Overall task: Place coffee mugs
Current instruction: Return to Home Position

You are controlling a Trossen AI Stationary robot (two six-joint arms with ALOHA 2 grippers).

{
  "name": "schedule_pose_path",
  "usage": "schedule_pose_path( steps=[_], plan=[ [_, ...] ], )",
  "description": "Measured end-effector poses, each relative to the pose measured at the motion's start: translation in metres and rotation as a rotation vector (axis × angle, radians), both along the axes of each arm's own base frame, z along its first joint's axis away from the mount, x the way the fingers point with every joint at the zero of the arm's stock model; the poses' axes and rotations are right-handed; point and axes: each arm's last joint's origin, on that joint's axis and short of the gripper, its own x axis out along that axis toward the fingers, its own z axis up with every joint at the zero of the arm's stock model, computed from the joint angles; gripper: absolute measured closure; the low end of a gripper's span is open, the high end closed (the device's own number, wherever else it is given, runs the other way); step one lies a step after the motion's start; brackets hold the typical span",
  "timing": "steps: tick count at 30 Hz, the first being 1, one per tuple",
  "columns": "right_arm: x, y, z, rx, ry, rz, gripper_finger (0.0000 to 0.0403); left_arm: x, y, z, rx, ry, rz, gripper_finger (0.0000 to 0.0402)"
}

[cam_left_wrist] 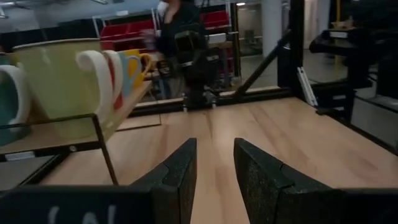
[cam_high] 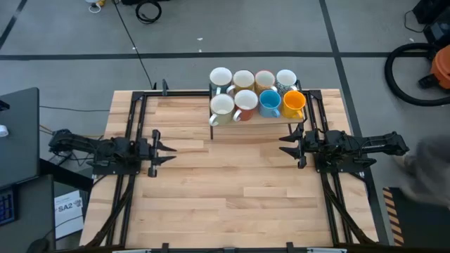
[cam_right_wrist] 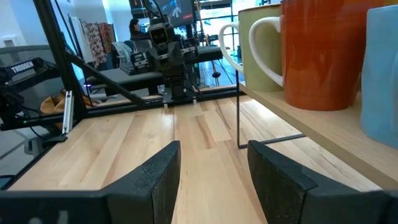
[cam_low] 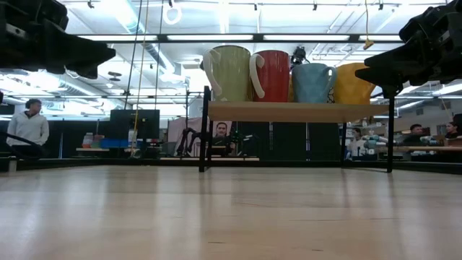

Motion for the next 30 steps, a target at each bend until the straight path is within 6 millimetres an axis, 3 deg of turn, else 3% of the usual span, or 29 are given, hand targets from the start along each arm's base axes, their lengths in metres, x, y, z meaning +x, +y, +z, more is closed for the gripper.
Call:
schedule_pose_path(
  steps=[13,21,30],
  plan=[
    [0.000,0.000,0.000,0.000,0.000,0.000,0.0211,-0.001,0.015,0.001,0.086,-0.014,0.049,0.0288],
    [0.000,0.000,0.000,0.000,0.000,0.000,0.0211,-0.003,0.029,-0.001,0.005,-0.002,-0.008,0.0288],
    [0.000,0.000,0.000,0.000,0.000,0.000,0.0211,-0.003,0.032,-0.008,0.001,0.075,-0.010,0.0288]
  ],
)
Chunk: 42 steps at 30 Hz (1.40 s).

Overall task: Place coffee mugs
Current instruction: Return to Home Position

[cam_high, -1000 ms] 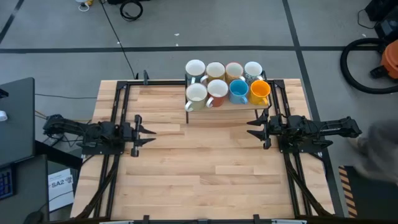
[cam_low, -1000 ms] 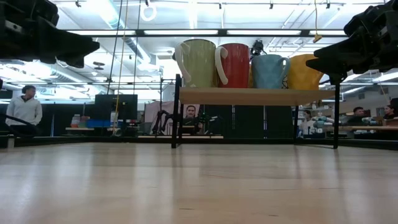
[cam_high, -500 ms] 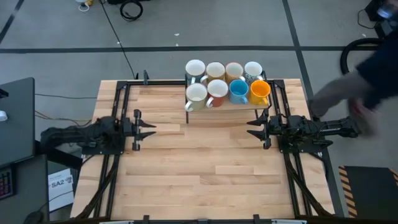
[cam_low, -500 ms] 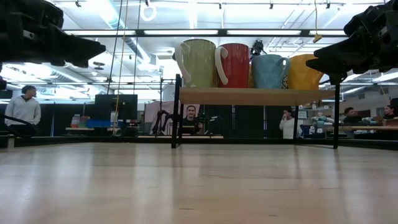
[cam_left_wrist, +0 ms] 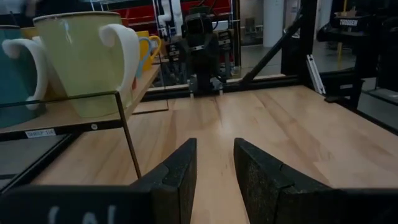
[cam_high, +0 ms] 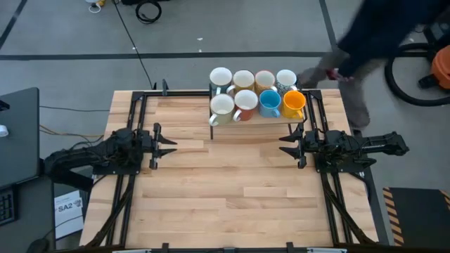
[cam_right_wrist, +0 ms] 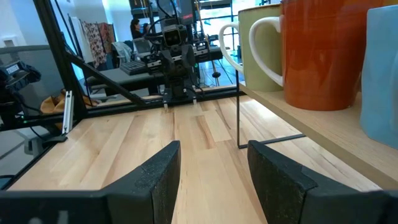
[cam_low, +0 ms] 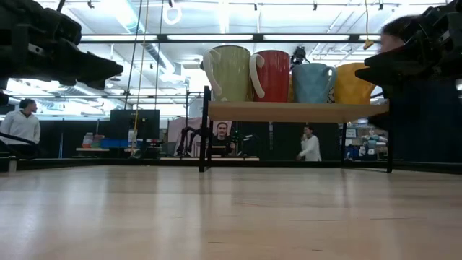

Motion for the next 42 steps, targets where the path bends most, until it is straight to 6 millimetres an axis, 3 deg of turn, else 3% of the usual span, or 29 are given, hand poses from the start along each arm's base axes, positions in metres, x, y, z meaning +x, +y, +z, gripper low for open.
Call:
schedule_pose_path(
  steps=[42],
  plan=[
    [0.000,0.000,0.000,0.000,0.000,0.000,0.0211,-0.004,-0.002,0.011,-0.006,-0.119,-0.006,0.0288]
  ],
)
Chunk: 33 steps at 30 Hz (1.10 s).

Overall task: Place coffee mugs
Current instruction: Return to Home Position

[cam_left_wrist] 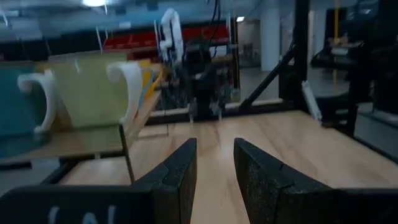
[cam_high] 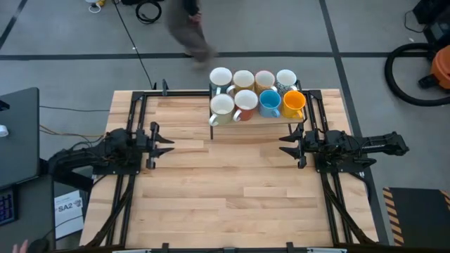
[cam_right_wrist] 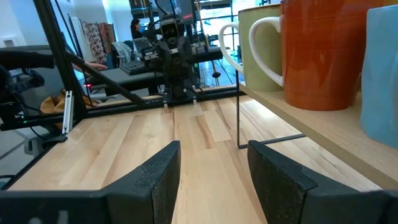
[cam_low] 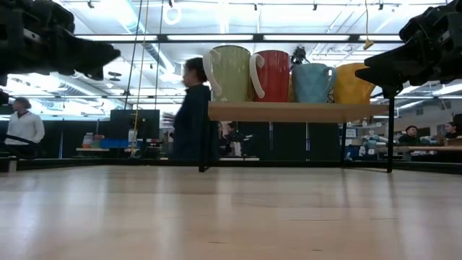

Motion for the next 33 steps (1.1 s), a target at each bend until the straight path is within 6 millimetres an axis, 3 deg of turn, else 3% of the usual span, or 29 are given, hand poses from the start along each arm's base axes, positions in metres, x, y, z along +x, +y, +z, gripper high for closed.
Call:
schedule_pose_path(
  steps=[6,33],
  plan=[
    [0.0000,0.0000,0.0006,0.000,-0.005,0.000,0.0211,-0.0029,-0.0035,0.0088,0.019,-0.097,-0.029,0.0288],
    [0.0002,0.0001,0.0022,0.001,-0.022,0.003,0.0211,-0.0026,-0.0048,0.0081,0.016,-0.090,-0.045,0.0288]
  ],
)
